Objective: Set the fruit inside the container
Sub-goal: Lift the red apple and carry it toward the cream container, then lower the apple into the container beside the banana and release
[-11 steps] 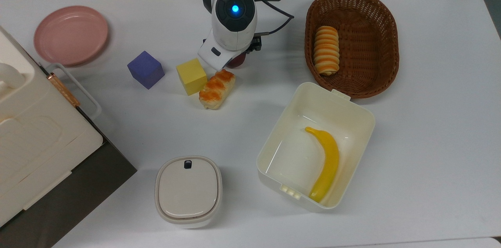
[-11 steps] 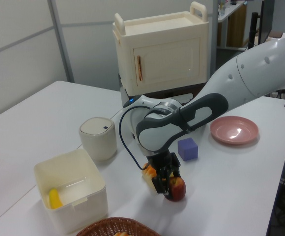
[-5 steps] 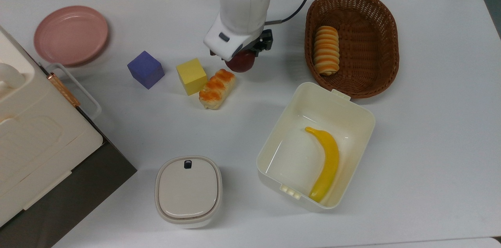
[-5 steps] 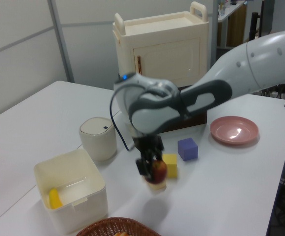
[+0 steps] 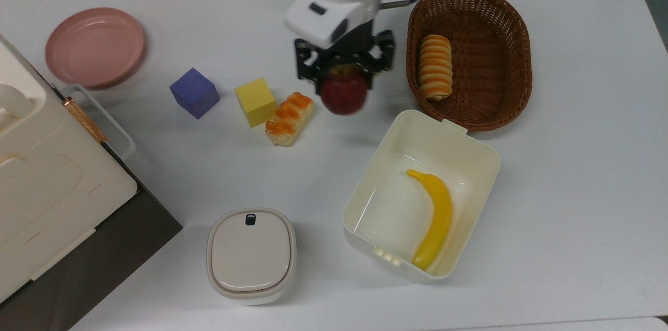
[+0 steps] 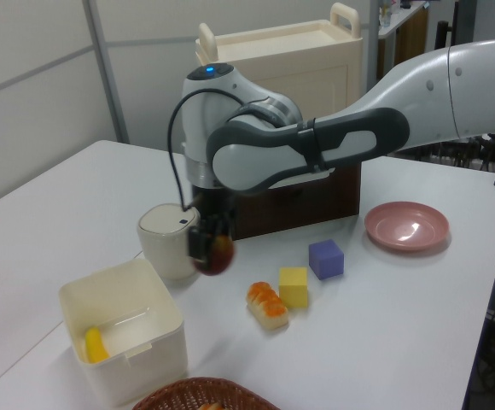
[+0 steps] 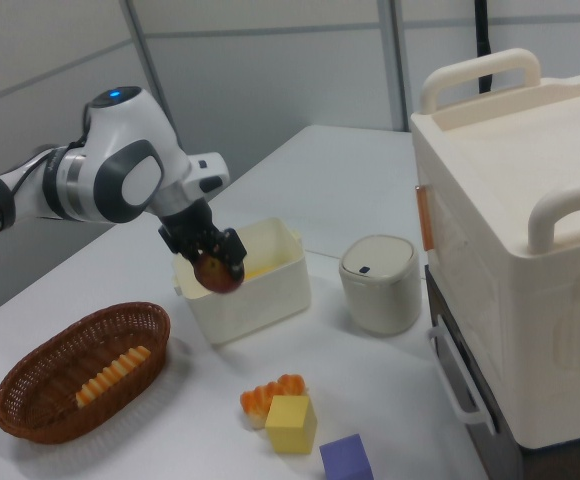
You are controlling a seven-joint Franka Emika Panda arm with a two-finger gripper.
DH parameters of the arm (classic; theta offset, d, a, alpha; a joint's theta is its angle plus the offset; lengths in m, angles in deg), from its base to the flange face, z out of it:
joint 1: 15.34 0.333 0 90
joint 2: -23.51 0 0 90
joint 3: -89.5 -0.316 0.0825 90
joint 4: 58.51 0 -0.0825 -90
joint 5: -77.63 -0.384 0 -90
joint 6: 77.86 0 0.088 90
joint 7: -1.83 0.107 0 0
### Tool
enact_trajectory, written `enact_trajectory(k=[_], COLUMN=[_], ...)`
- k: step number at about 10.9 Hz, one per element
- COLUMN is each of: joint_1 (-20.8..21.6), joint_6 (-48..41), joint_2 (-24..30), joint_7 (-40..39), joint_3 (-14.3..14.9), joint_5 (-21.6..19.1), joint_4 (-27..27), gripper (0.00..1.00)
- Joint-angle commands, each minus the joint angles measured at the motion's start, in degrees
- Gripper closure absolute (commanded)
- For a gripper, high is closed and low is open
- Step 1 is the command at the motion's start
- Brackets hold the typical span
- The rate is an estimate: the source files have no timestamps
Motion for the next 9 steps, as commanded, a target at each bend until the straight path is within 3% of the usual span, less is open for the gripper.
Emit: enact_trajectory(k=[1, 2, 6, 7, 8, 9], joint_1=[3.09, 3.53, 5.2, 5.2, 5.2, 5.2], joint_6=[11.32, 15.35, 27.25, 27.43, 27.44, 27.44], joint_2=[-3.57, -4.54, -9.02, -9.47, -9.56, -9.56], joint_7=[5.39, 6.02, 6.03, 6.11, 6.03, 6.11], joint_3=[0.4, 0.31, 0.4, 0.4, 0.4, 0.4], joint_5=[0.61, 0.78, 1.14, 1.14, 1.22, 1.22], joint_4=[-0.67, -0.67, -0.32, -0.32, -0.32, -0.32], gripper=[0.52, 0.47, 0.46, 0.32, 0.31, 0.17])
